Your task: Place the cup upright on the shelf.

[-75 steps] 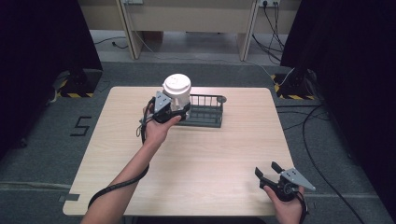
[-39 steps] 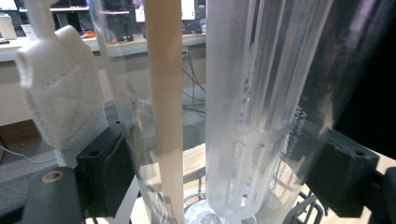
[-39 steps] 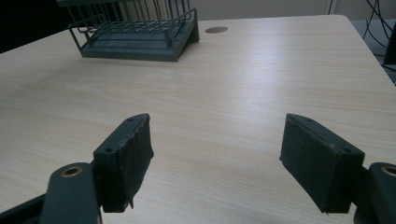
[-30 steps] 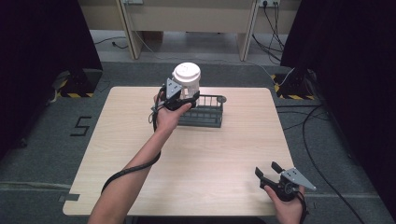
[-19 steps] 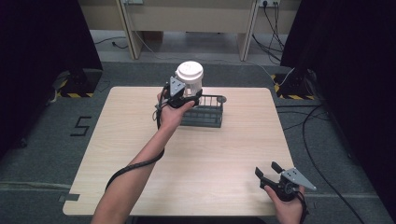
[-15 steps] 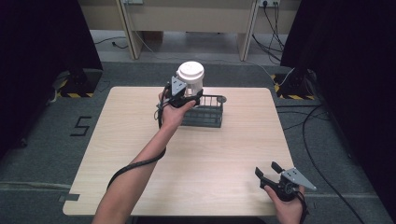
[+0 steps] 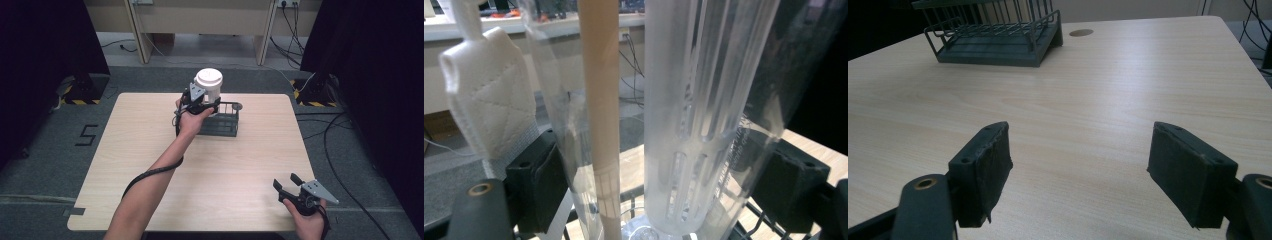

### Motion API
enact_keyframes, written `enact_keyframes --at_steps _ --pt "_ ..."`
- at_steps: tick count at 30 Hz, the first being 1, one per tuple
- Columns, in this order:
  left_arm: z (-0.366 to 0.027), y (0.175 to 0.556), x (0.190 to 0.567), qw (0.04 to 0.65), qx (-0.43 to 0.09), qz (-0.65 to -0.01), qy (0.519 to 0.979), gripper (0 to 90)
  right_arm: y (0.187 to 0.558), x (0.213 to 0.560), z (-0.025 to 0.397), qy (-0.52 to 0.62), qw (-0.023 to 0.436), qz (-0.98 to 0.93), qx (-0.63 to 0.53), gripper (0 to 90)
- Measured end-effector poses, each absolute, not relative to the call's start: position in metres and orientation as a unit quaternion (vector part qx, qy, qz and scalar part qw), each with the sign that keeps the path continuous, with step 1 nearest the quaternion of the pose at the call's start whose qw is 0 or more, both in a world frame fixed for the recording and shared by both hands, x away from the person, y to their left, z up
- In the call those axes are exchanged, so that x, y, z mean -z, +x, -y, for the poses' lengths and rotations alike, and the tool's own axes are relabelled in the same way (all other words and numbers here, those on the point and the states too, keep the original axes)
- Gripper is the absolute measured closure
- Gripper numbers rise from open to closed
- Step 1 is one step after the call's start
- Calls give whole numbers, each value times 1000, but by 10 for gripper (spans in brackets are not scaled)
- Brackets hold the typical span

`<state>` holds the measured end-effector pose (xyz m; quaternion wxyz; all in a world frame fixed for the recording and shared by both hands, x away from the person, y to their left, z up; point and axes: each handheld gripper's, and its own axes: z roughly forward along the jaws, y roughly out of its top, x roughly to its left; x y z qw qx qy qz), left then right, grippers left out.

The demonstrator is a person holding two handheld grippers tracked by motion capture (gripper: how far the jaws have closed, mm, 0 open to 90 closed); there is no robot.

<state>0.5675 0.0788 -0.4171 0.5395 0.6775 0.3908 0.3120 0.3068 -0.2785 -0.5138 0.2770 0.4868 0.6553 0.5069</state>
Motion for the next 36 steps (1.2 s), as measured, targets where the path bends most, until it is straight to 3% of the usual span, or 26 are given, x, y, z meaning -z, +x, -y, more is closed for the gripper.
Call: enact_keyframes --at_steps 36 --pt "-69 574 447 502 -287 -415 702 173 307 514 278 484 277 -658 -506 256"
